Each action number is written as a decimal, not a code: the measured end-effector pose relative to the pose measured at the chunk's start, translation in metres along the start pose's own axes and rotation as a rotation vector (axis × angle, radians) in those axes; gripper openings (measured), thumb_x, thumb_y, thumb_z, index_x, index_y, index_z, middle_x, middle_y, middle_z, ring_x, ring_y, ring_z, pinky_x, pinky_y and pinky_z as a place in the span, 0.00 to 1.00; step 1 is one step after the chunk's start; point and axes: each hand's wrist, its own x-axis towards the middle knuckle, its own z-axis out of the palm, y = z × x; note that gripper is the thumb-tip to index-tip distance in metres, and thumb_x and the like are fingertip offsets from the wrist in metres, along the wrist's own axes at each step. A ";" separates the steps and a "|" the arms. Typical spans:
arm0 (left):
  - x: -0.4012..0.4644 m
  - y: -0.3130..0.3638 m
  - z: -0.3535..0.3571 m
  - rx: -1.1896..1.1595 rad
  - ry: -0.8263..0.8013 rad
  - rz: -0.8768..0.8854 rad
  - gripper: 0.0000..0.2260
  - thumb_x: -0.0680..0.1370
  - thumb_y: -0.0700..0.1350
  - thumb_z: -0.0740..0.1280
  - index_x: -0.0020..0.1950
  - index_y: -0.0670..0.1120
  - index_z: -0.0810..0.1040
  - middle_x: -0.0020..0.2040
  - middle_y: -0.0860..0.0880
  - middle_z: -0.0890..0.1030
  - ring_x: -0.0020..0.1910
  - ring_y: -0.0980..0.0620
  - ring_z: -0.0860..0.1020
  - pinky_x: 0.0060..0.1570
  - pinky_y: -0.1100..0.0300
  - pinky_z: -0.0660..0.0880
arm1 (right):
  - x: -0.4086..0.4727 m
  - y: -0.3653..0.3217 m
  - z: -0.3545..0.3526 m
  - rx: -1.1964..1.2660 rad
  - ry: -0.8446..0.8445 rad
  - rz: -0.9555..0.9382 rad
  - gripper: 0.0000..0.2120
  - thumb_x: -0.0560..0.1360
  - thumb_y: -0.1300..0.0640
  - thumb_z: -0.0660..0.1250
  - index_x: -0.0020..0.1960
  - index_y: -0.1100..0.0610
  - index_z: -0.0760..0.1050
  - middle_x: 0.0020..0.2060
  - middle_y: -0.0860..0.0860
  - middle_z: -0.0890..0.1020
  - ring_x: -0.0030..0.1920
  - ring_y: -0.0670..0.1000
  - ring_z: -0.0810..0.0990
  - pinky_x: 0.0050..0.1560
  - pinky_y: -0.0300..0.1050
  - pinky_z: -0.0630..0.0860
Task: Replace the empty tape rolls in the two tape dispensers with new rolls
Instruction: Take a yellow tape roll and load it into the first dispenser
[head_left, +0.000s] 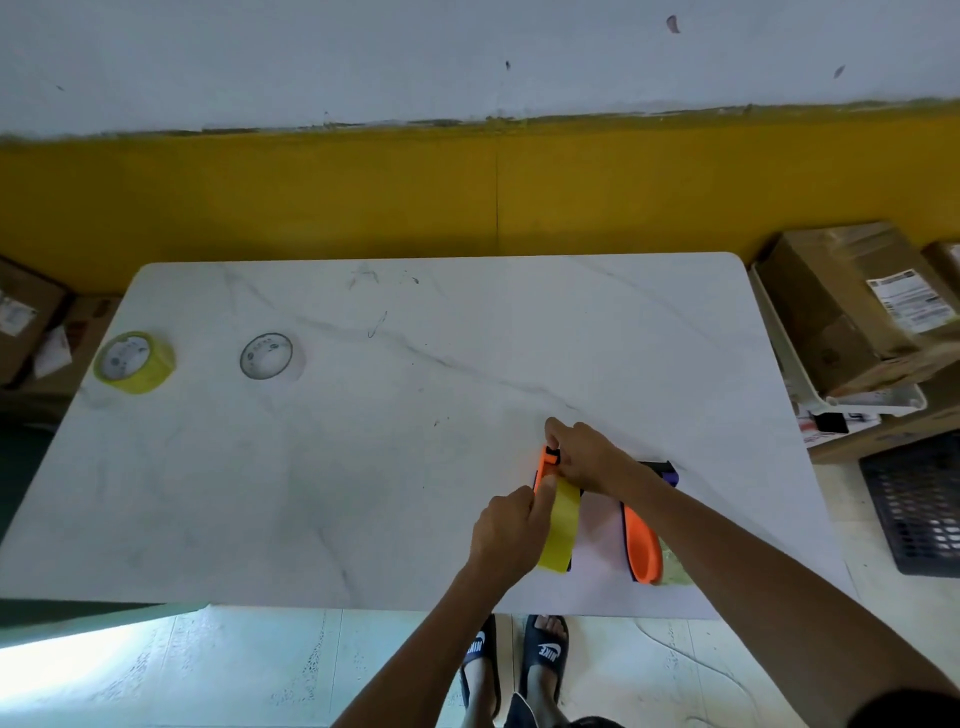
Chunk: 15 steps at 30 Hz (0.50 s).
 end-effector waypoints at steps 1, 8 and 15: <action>0.005 -0.007 0.003 0.077 0.065 0.096 0.20 0.69 0.50 0.75 0.55 0.48 0.70 0.30 0.49 0.73 0.23 0.51 0.72 0.22 0.62 0.69 | 0.000 0.000 -0.001 -0.013 -0.002 -0.030 0.08 0.73 0.62 0.63 0.44 0.57 0.62 0.30 0.49 0.67 0.30 0.49 0.64 0.29 0.42 0.58; -0.012 -0.006 0.007 0.456 0.181 0.056 0.34 0.66 0.77 0.55 0.48 0.47 0.73 0.43 0.48 0.81 0.41 0.46 0.80 0.45 0.54 0.78 | 0.010 0.031 -0.030 -0.218 0.152 0.005 0.10 0.72 0.70 0.57 0.50 0.59 0.65 0.40 0.58 0.75 0.45 0.55 0.68 0.41 0.47 0.63; -0.010 -0.015 -0.004 0.537 0.156 0.060 0.34 0.64 0.76 0.60 0.52 0.48 0.73 0.47 0.49 0.81 0.46 0.46 0.80 0.47 0.53 0.75 | 0.025 0.045 -0.029 -0.340 0.329 0.090 0.21 0.67 0.76 0.58 0.58 0.64 0.69 0.42 0.60 0.76 0.46 0.57 0.67 0.37 0.49 0.64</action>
